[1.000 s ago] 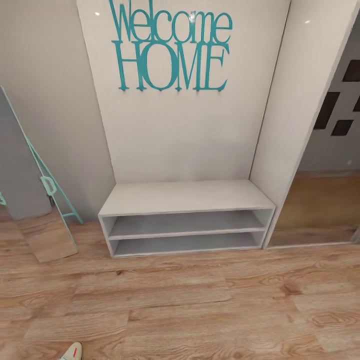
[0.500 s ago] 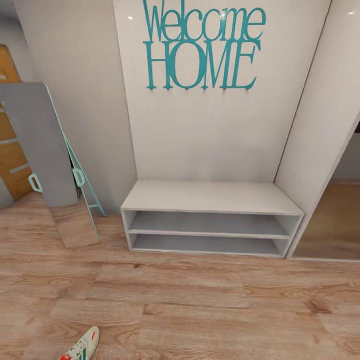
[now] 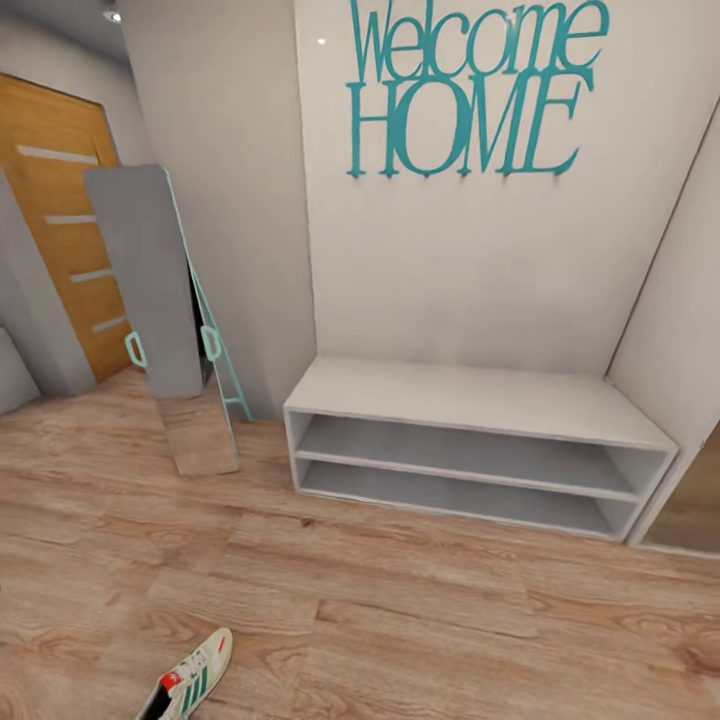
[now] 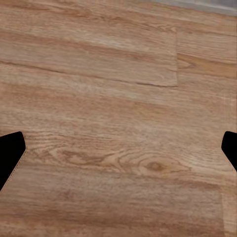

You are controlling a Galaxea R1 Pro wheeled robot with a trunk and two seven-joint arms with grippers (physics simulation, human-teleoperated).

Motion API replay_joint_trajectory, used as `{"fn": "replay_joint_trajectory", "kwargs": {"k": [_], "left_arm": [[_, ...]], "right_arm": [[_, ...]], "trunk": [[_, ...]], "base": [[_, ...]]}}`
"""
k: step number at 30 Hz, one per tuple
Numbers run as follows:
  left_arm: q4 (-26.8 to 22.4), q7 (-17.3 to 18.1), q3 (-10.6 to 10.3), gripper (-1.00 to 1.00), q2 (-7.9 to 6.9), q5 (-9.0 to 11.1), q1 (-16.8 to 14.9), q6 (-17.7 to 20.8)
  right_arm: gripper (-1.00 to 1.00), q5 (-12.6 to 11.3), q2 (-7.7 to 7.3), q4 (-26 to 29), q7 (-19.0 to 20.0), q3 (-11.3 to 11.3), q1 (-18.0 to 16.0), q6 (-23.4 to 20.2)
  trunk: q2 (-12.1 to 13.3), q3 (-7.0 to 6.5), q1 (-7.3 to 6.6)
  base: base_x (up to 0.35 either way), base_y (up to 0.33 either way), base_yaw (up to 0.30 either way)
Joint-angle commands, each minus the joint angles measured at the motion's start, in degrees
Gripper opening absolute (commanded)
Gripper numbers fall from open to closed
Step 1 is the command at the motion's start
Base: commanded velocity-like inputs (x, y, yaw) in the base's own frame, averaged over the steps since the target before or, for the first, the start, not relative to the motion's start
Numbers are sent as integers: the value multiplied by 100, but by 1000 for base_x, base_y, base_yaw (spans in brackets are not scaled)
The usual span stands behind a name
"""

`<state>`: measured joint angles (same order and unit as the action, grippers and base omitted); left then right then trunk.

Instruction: Pick up the two gym shoes and the two sandals from the corridor floor and place them onto the hallstand (shoe rack) in the corridor, making sure they are on the rack and not on the floor. Arrange them so the two gym shoes are next to each other and the two sandals are next to each other.

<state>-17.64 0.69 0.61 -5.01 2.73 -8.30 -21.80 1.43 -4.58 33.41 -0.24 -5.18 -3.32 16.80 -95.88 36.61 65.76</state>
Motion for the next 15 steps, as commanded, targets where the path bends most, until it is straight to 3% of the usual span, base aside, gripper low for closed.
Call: {"fn": "replay_joint_trajectory", "kwargs": {"k": [1, 15], "left_arm": [[7, 8, 1, 100, 1, 33, -5, -18], [11, 9, 1, 100, 0, 52, -5, -18]], "right_arm": [[100, 15, 1, -1, -2, -9, -2, 17], [100, 15, 1, -1, -2, -9, -2, 17]], "trunk": [[-44, 20, 22], [-605, 220, 330]], "base": [[0, 0, 275], [0, 0, 275]]}}
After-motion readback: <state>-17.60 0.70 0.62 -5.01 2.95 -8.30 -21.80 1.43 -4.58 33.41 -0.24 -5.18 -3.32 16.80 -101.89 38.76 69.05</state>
